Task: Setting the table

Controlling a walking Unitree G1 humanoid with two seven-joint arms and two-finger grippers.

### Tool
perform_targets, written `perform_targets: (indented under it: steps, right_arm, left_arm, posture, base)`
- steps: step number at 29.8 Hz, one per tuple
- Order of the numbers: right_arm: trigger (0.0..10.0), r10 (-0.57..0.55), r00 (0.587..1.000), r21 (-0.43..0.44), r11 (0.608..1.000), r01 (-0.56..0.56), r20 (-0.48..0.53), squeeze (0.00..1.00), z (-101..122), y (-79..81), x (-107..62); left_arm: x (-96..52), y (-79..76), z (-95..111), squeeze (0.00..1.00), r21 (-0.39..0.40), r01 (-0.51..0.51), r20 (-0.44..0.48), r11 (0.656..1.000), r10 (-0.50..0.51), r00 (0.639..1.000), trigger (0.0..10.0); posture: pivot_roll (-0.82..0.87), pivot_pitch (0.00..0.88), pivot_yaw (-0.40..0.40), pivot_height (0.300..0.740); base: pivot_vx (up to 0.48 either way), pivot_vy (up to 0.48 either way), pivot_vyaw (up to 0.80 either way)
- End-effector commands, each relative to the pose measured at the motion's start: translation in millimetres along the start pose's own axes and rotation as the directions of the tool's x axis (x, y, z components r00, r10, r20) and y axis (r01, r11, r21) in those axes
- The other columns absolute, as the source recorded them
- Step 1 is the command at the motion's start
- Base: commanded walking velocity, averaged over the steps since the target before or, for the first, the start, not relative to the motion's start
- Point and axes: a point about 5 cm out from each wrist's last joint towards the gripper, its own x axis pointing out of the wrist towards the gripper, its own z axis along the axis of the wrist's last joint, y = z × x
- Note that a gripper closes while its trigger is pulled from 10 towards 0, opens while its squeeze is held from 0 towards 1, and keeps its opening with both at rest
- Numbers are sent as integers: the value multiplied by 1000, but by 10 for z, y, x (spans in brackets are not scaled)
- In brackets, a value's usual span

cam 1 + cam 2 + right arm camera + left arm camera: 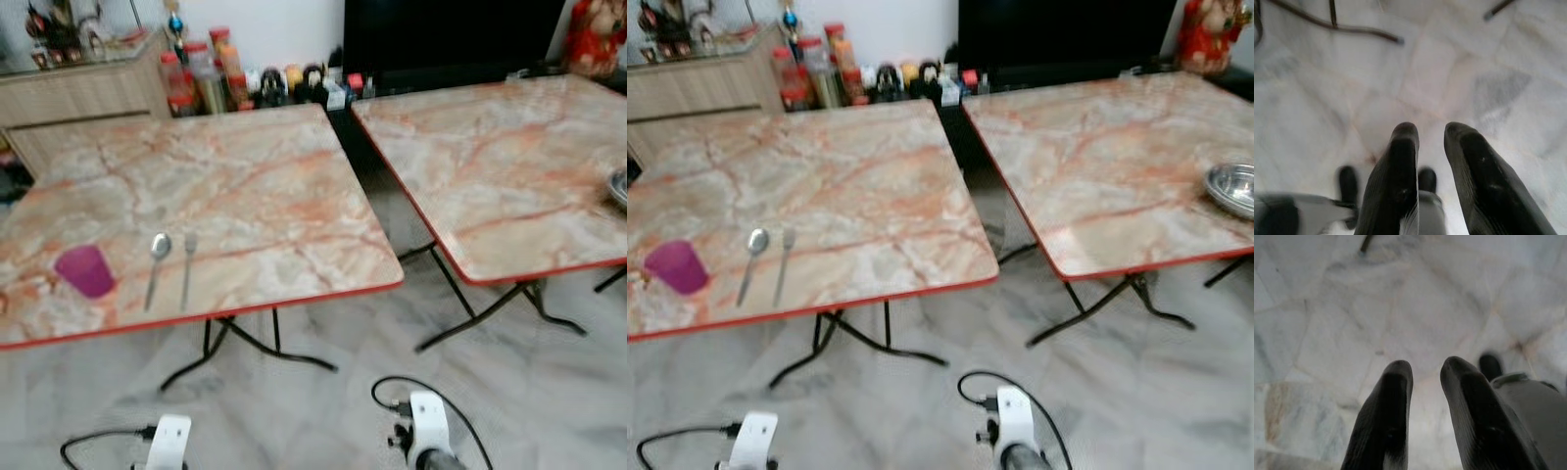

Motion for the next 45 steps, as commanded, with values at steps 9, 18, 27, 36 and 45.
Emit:
perform_targets:
  steps: [9,18,27,36,45]
  right_arm:
    - [10000,37,999,-28,999,-36,28,0,98,134,23]
    - [10000,44,999,-27,999,-43,22,0,79,159,21]
    - [10000,48,999,-34,998,-47,23,0,87,171,23]
    - [10000,41,999,-4,999,-41,25,0,83,165,22]
    - [10000,45,999,16,999,-45,27,0,82,187,22]
  left_arm:
    - [-6,94,-33,0,16,-18,-11,1000,18,1000,10000]
    - [-6,93,-31,0,20,-16,-9,1000,16,1000,10000]
    - [-1,90,0,0,21,-15,-2,1000,15,1000,10000]
    - [-1,109,2,0,14,-21,-4,1000,21,1000,10000]
    - [-2,124,4,0,20,-25,0,1000,25,1000,10000]
  posture:
    - [-4,0,50,740]
    - [-2,0,52,740]
    - [-1,0,56,740]
    - [5,0,57,740]
    - [16,0,55,740]
  base:
    - [0,439,0]
    - [0,439,150]
    - [0,385,0]
    - [0,312,144]
    - [0,210,0]
